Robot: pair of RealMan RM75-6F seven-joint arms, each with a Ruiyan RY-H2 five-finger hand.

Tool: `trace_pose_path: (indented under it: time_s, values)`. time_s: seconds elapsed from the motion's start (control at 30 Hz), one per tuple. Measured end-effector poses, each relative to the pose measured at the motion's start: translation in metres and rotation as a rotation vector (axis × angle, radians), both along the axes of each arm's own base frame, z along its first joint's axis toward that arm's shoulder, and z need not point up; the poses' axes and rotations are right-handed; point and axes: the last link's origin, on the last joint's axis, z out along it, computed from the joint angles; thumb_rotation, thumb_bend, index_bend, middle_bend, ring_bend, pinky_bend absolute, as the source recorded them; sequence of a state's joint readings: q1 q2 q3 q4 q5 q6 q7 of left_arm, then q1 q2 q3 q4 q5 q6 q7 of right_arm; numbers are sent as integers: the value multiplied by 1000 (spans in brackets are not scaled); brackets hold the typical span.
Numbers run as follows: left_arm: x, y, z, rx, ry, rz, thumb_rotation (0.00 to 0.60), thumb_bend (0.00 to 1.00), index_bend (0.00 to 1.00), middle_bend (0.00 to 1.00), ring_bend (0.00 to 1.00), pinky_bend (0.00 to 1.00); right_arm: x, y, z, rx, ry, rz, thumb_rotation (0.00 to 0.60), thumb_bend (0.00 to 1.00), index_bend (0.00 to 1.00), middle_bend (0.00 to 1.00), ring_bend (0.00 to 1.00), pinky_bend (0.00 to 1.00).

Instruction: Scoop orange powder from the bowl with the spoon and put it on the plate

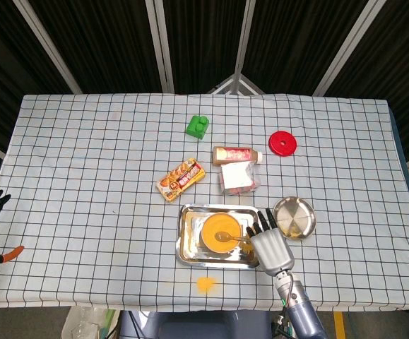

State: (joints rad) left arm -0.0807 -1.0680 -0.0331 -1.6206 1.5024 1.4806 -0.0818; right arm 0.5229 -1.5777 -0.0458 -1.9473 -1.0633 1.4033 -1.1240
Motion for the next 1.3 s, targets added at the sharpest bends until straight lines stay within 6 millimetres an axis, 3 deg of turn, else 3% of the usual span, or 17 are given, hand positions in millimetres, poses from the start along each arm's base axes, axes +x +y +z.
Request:
trace_pose_path:
  time_s: [0.23, 1.3]
  values:
    - [0, 0, 0, 0, -2, 0, 600, 5, 0, 0, 0, 0, 0, 1, -4, -2, 1, 19, 600, 517, 291, 428, 143, 0]
    - [0, 0, 1, -2, -8, 1, 600, 5, 0, 0, 0, 0, 5, -1, -20, -16, -32, 30, 600, 515, 433, 464, 182, 0]
